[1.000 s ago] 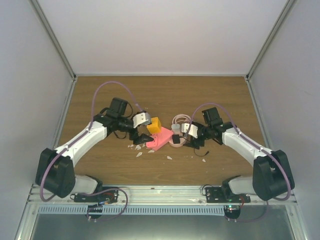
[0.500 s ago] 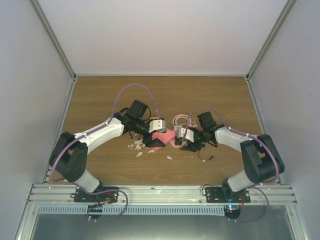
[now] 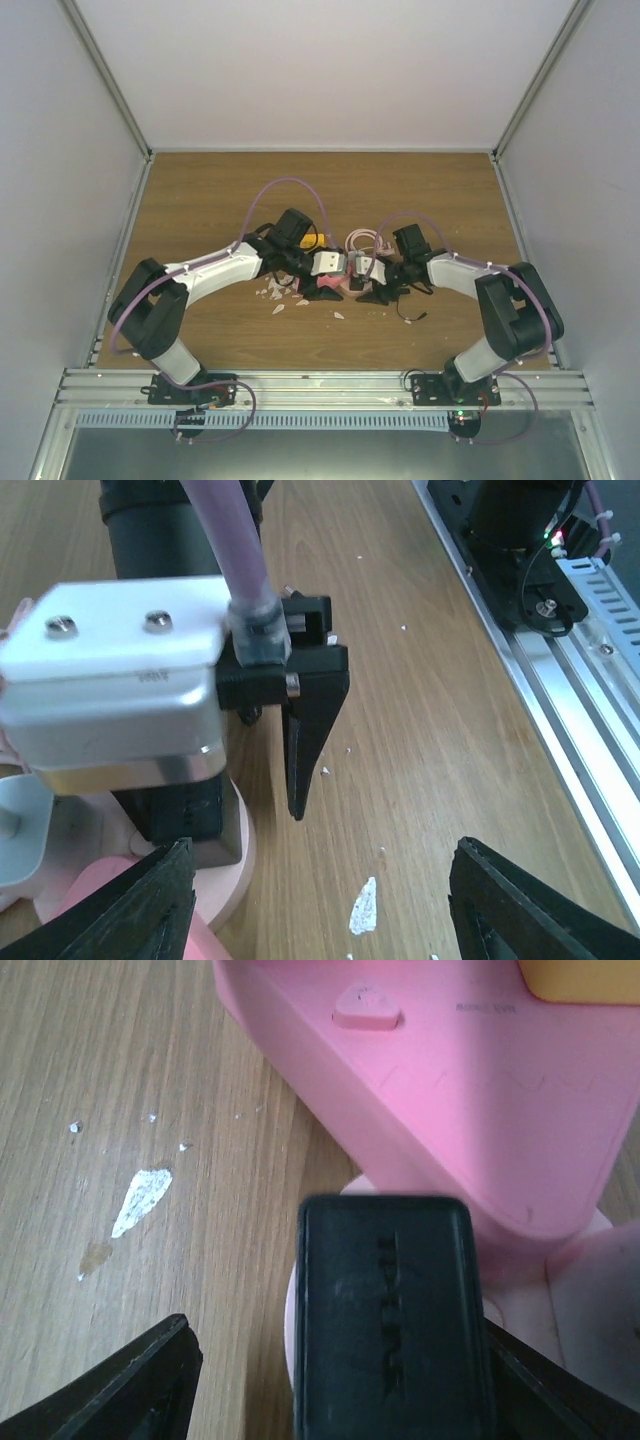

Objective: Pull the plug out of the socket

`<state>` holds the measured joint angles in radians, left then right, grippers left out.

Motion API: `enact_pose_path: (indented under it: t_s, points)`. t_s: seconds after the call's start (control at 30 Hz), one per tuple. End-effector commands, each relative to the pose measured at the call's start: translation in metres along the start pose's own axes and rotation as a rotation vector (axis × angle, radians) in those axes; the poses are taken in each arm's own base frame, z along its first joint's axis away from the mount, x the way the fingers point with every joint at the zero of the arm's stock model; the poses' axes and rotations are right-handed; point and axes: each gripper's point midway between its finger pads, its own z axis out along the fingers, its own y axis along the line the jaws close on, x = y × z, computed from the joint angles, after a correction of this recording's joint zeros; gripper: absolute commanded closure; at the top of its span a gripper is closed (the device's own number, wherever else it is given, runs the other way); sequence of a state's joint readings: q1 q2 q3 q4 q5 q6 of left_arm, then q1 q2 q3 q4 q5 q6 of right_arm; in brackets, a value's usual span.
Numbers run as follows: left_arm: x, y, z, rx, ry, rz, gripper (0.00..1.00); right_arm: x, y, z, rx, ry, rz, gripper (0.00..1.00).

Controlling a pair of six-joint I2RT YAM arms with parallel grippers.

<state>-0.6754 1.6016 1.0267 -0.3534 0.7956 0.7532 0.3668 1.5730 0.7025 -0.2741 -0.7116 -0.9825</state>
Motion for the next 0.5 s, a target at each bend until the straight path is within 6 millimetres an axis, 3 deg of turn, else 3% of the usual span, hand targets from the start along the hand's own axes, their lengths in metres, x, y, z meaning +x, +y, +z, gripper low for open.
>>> enact_pose_path:
  t_s: [0.0,0.27,0.47]
  points:
    - [-0.007,0.016,0.012,-0.046,-0.018,0.055,0.31,0.008,0.013,-0.013,-0.028,-0.019,0.054,0.31]
    - [0.004,0.025,0.025,-0.089,0.045,0.056,0.34,0.01,0.015,-0.03,-0.065,-0.08,0.133,0.27]
    - [0.008,0.025,0.033,-0.086,0.066,0.065,0.34,-0.016,0.004,-0.057,-0.105,-0.223,0.215,0.27]
